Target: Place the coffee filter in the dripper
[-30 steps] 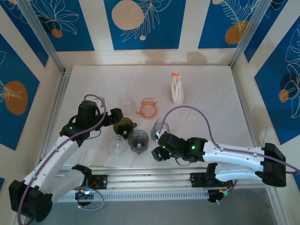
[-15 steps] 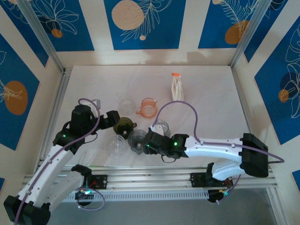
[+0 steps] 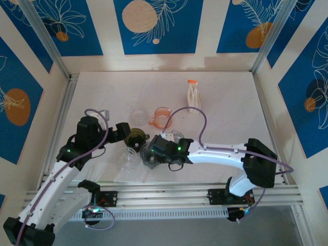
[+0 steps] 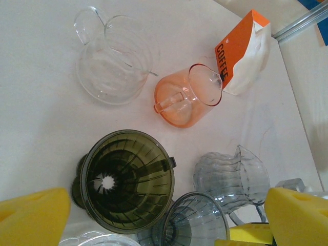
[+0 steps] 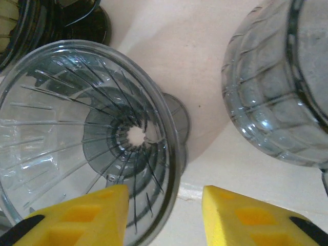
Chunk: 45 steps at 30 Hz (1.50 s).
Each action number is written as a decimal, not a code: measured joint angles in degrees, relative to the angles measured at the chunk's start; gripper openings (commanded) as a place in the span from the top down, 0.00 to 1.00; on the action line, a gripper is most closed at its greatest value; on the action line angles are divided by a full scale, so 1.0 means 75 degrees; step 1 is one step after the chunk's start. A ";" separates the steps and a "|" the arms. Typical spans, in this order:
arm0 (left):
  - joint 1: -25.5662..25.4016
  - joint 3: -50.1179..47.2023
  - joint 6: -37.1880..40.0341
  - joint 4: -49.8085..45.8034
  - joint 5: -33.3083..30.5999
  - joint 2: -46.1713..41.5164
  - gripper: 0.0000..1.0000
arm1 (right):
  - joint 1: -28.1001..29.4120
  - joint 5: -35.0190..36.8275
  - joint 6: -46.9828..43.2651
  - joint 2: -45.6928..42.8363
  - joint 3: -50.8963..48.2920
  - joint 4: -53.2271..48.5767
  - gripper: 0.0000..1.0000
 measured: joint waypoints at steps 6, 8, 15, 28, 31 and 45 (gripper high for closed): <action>0.0000 0.0000 0.0000 0.0000 0.0000 0.0000 0.03 | -0.0195 -0.0318 -0.0006 0.0230 0.0111 0.0029 0.77; 0.0000 0.0000 0.0000 0.0000 0.0003 0.0000 0.02 | -0.0233 -0.0382 -0.0006 0.0230 0.0111 0.0041 0.82; 0.0000 0.0000 0.0003 -0.0012 0.0000 0.0003 0.02 | -0.0306 -0.0679 -0.0146 0.0227 0.0224 0.0230 1.00; 0.0000 0.0003 0.0055 -0.0082 0.0000 0.0003 0.02 | -0.0699 -0.1629 -0.0892 -0.0481 0.0239 -0.0277 1.00; 0.0000 0.0015 0.0052 -0.0087 -0.0003 0.0003 0.02 | -0.0985 -0.2011 -0.1148 -0.0976 0.0239 -0.0452 1.00; 0.0000 0.0254 0.0032 -0.0119 -0.0006 0.0178 0.02 | -0.3742 -0.3564 -0.2369 -0.2576 0.1183 -0.2361 1.00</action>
